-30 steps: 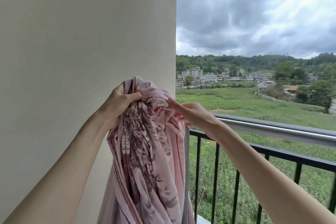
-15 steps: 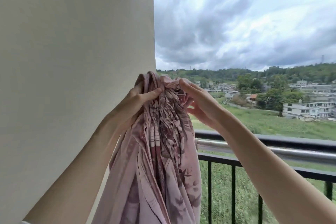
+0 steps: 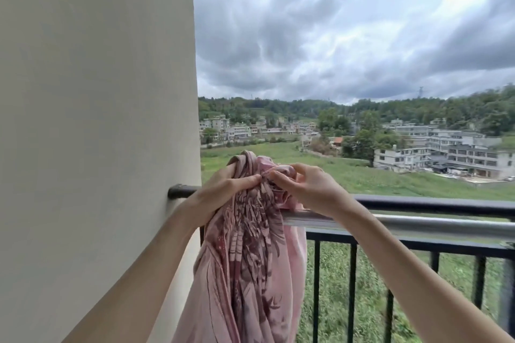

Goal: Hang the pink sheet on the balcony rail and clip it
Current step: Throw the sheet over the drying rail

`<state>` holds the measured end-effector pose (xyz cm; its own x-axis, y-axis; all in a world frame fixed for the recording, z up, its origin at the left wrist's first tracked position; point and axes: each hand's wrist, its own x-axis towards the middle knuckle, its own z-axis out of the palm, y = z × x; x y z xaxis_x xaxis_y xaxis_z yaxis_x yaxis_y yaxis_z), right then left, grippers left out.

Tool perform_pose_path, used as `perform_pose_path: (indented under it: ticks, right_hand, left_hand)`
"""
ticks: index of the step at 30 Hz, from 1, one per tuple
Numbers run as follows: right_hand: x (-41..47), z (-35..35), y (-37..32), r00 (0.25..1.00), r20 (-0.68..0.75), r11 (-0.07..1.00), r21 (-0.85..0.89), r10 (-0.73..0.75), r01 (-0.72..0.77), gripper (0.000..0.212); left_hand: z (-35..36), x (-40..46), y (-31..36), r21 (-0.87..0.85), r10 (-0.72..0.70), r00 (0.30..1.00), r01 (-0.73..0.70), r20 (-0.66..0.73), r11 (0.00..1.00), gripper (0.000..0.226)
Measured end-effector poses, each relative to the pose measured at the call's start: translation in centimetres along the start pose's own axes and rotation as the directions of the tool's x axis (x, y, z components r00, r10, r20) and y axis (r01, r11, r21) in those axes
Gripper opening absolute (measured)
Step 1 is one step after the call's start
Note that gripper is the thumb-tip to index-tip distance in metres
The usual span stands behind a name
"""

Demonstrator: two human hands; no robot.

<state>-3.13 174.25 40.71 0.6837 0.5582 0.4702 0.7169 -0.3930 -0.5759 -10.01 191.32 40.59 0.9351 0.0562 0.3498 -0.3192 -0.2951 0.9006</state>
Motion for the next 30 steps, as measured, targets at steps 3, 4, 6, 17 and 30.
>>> perform_pose_path:
  ticks: [3,4,6,17,30]
  right_hand:
    - [-0.6,-0.6,0.4,0.993,-0.114,0.984,-0.173,0.034,-0.054,0.065]
    - [-0.7,-1.0,0.5,0.994,-0.104,0.992,-0.118,0.04,-0.052,0.065]
    - [-1.1,-2.1,0.4,0.998,-0.059,0.977,0.214,0.031,-0.018,0.046]
    - [-4.0,-6.0,3.5,0.99,-0.052,0.647,0.761,0.132,-0.046,0.028]
    - [-5.4,-1.4,4.2,0.822,-0.511,0.939,-0.336,-0.251,0.077,0.06]
  left_hand:
    - [0.6,0.1,1.1,0.031,0.052,0.998,-0.051,-0.022,0.998,0.018]
    - [0.9,0.3,1.6,0.045,0.076,0.997,-0.075,-0.026,0.996,0.015]
    - [1.8,1.0,2.9,0.084,0.105,0.994,-0.102,-0.038,0.991,0.025]
    - [8.0,2.6,4.6,0.21,0.103,0.993,-0.114,0.063,0.971,0.029]
    - [5.5,-0.6,-1.0,0.349,0.114,0.993,-0.112,0.015,0.93,0.044]
